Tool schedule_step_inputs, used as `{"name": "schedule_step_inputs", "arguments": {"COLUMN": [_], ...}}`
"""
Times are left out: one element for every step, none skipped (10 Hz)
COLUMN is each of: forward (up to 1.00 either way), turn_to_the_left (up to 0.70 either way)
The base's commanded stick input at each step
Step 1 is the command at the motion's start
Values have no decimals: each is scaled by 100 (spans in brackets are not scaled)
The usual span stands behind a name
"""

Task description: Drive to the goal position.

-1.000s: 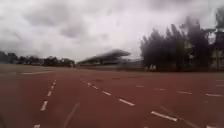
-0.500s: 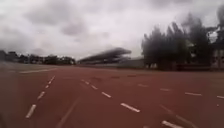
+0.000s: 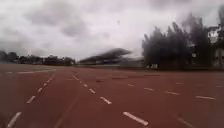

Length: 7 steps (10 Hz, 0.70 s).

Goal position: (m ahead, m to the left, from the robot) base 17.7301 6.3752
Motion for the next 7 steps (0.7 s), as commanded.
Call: {"name": "schedule_step_inputs", "arguments": {"forward": [70,70,70,70,70,70,70], "turn_to_the_left": [0,0,0,0,0,0,0]}}
